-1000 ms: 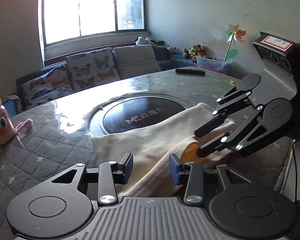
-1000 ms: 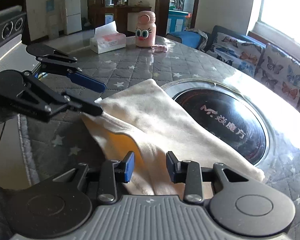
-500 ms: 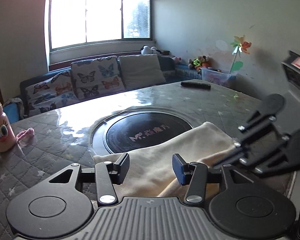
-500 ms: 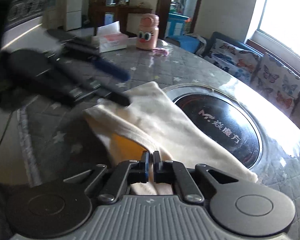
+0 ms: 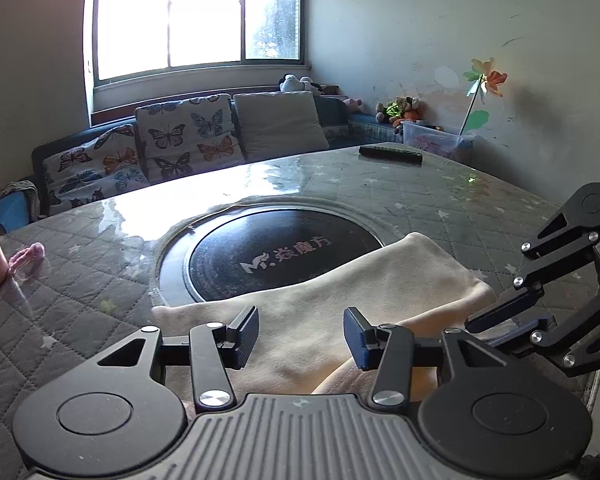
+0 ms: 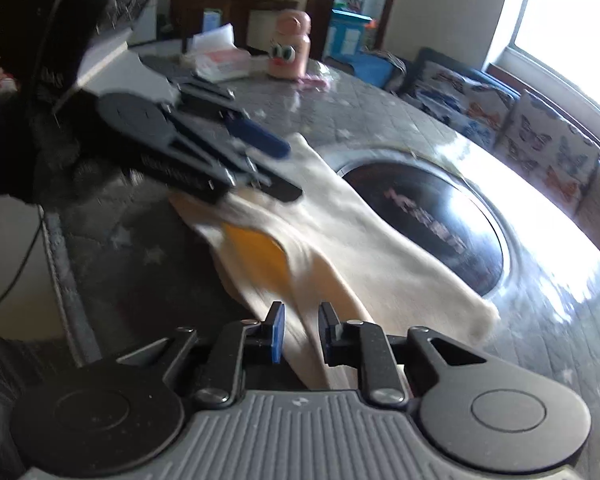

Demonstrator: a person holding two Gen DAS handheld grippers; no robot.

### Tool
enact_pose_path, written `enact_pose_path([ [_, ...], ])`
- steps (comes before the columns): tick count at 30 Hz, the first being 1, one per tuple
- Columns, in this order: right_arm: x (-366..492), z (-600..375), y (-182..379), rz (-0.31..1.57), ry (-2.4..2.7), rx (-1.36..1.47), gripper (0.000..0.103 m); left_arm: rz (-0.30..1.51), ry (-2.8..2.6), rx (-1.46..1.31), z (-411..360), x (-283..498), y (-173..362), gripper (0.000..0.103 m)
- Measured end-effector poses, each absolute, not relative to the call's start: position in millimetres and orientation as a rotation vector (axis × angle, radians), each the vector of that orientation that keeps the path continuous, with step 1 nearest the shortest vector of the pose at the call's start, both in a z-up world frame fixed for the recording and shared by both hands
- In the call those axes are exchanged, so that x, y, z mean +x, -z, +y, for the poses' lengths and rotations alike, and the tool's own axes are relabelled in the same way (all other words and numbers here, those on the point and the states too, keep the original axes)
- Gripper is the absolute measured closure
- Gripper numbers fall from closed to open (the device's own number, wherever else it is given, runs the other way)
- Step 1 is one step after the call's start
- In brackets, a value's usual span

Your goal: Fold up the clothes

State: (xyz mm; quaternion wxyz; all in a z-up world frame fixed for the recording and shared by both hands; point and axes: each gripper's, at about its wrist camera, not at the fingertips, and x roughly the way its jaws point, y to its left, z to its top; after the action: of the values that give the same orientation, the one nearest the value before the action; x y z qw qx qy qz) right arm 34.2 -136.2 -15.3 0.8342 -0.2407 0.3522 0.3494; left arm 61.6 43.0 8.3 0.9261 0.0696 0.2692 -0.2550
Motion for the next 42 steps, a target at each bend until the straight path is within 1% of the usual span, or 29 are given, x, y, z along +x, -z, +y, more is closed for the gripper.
enact_pose_path([
  [5,29.0,-150.4,15.3,0.762,-0.699,-0.507,0.085,0.572,0.564,0.164,33.5,59.0,-2.8,0.052],
  [9,25.1,-160.0,11.5,0.762,-0.681,-0.499,0.088,0.588,0.577,0.166,31.0,55.7,0.9,0.052],
  [10,24.1,-162.4,10.5,0.761,-0.677,-0.497,0.09,0.591,0.58,0.166,31.6,54.5,1.5,0.052],
  [11,23.1,-164.8,9.5,0.761,-0.672,-0.495,0.099,0.593,0.583,0.165,32.5,53.4,1.7,0.052],
  [12,22.2,-167.3,8.5,0.761,-0.668,-0.493,0.1,0.595,0.585,0.162,34.0,52.3,1.3,0.052],
  [19,15.3,-184.1,1.8,0.76,-0.636,-0.479,0.102,0.581,0.589,0.16,37.7,51.4,-3.8,0.052],
  [23,12.7,-187.1,4.7,0.789,-0.643,-0.482,0.101,0.589,0.592,0.159,33.9,53.7,-0.9,0.052],
  [26,13.6,-186.3,5.3,0.816,-0.668,-0.475,0.092,0.607,0.605,0.185,32.4,48.1,4.0,0.052],
  [28,15.8,-185.3,0.9,0.801,-0.675,-0.457,0.091,0.616,0.607,0.193,34.0,42.8,6.9,0.052],
  [31,24.9,-181.3,-0.7,0.778,-0.671,-0.416,0.084,0.637,0.604,0.184,39.1,36.1,11.0,0.052],
  [33,33.2,-177.1,2.4,0.769,-0.661,-0.388,0.065,0.65,0.605,0.177,42.5,32.3,13.4,0.052],
  [36,45.6,-170.8,6.9,0.755,-0.647,-0.345,0.061,0.664,0.608,0.171,46.3,27.2,14.7,0.051],
  [37,49.7,-168.7,8.4,0.75,-0.642,-0.331,0.058,0.668,0.61,0.171,47.5,25.4,14.9,0.051],
  [38,54.0,-166.7,11.1,0.747,-0.636,-0.317,0.046,0.67,0.61,0.174,48.6,24.0,14.5,0.05],
  [39,57.7,-165.3,15.6,0.749,-0.63,-0.303,0.042,0.67,0.611,0.174,49.5,22.7,13.5,0.05],
  [41,62.0,-164.6,23.5,0.757,-0.622,-0.278,0.042,0.665,0.61,0.17,52.0,21.2,10.7,0.049],
  [42,62.7,-166.2,25.2,0.762,-0.62,-0.265,0.037,0.657,0.607,0.165,52.7,21.7,8.1,0.046],
])
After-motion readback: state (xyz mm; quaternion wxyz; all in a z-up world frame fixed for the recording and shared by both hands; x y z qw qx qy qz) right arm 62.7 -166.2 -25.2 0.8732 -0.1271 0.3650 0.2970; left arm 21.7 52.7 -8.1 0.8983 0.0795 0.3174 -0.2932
